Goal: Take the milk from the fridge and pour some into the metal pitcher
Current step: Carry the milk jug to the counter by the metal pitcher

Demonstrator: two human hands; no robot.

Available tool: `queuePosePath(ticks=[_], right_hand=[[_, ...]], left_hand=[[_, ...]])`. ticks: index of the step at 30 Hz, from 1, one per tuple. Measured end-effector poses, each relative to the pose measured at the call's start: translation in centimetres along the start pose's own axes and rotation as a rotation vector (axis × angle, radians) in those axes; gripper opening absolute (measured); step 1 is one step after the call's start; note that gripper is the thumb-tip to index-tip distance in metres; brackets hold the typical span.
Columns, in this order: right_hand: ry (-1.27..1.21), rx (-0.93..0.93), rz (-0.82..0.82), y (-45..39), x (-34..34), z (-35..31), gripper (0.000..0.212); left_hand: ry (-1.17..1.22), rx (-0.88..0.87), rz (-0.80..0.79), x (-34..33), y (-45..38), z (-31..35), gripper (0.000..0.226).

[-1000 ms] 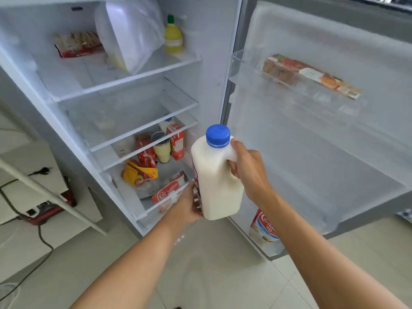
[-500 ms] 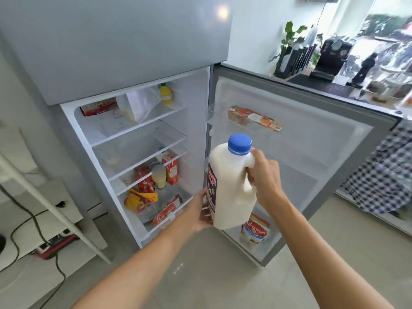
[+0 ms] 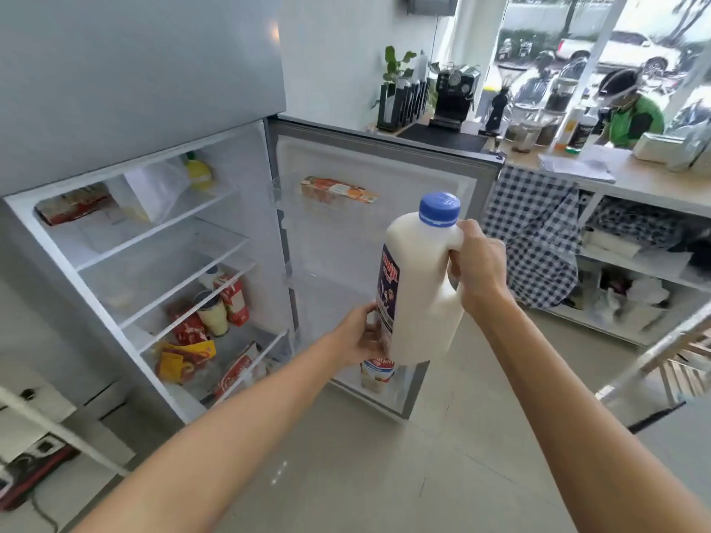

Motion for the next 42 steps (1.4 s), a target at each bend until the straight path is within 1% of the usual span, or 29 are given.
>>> queuePosePath(ticks=[2, 5, 6, 9, 12, 15, 20, 27, 29, 30, 31, 32, 34, 35, 36, 37, 38, 39, 40, 42], right_hand=[[-0.012, 0.014, 0.015, -0.9, 2.5, -0.7, 0.031], [-0.024, 0.043, 0.045, -2.8, 6.4, -1.5, 0.030], [-0.025, 0.050, 0.058, -3.7, 7.7, -1.8, 0.031], [-0.013, 0.063, 0.097, -6.4, 11.7, -2.6, 0.032], [0.000, 0.075, 0.100, -9.3, 15.2, -3.7, 0.032], [0.005, 0.082, 0.082, -12.1, 17.7, -4.7, 0.032], [-0.011, 0.066, 0.051, -15.7, 20.0, -5.8, 0.029], [-0.045, 0.058, 0.040, -19.4, 19.9, -8.2, 0.026], [-0.050, 0.072, 0.032, -20.3, 19.7, -9.0, 0.025], [-0.054, 0.080, 0.029, -20.8, 19.7, -9.3, 0.024], [-0.057, 0.084, 0.027, -21.2, 19.6, -9.6, 0.024], [-0.056, 0.086, 0.024, -21.6, 19.6, -9.8, 0.024], [-0.045, 0.086, 0.021, -22.3, 19.6, -10.1, 0.023], [-0.040, 0.087, 0.016, -22.5, 19.7, -10.1, 0.023], [-0.038, 0.087, 0.009, -22.7, 19.8, -10.0, 0.023], [-0.038, 0.089, 0.002, -22.9, 19.9, -9.9, 0.022], [-0.034, 0.089, -0.002, -23.0, 20.0, -9.7, 0.022], [-0.028, 0.086, -0.004, -23.1, 20.1, -9.3, 0.021], [-0.022, 0.080, -0.006, -23.1, 20.2, -8.9, 0.021], [-0.008, 0.060, -0.005, -23.1, 20.4, -7.7, 0.022]], left_hand=[[-0.006, 0.003, -0.030, -2.5, -1.0, -0.3, 0.048], [-0.033, 0.004, -0.076, -6.5, -3.0, -0.7, 0.060], [-0.045, -0.012, -0.085, -7.9, -3.8, -0.7, 0.061], [-0.047, -0.030, -0.091, -12.4, -5.6, -1.0, 0.051], [-0.088, -0.040, -0.108, -16.7, -7.3, -1.1, 0.039], [-0.088, -0.061, -0.120, -19.8, -9.1, -1.0, 0.040], [-0.131, -0.093, -0.081, -23.1, -10.8, 0.3, 0.041], [-0.248, -0.154, -0.011, -24.9, -12.1, 4.8, 0.033], [-0.333, -0.239, 0.031, -25.3, -12.5, 6.5, 0.022], [-0.409, -0.323, 0.065, -25.5, -12.7, 7.7, 0.019], [-0.542, -0.432, 0.121, -25.8, -12.7, 9.0, 0.022], [-0.733, -0.555, 0.208, -26.0, -12.6, 10.5, 0.023], [-1.235, -0.809, 0.430, -26.6, -12.0, 13.4, 0.026], [-1.505, -0.905, 0.499, -27.0, -12.0, 14.6, 0.033], [-1.782, -0.975, 0.530, -27.3, -12.2, 15.5, 0.037], [-2.077, -1.004, 0.551, -27.4, -12.6, 16.1, 0.040], [-2.356, -0.990, 0.596, -27.5, -13.0, 16.4, 0.042], [-2.583, -0.934, 0.670, -27.5, -13.3, 16.7, 0.045], [-2.748, -0.848, 0.754, -27.4, -13.6, 17.1, 0.047], [-2.937, -0.688, 0.882, -27.1, -13.9, 17.8, 0.052]])
Point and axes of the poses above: each hand's wrist, its own y-axis away from the middle knuckle, its own x-axis out of the back of the hand, z = x × y, the point moved 3 cm from there along -y, towards the middle knuckle, and after that the axes turned 4 degrees about -y, right-handed, at the moved point
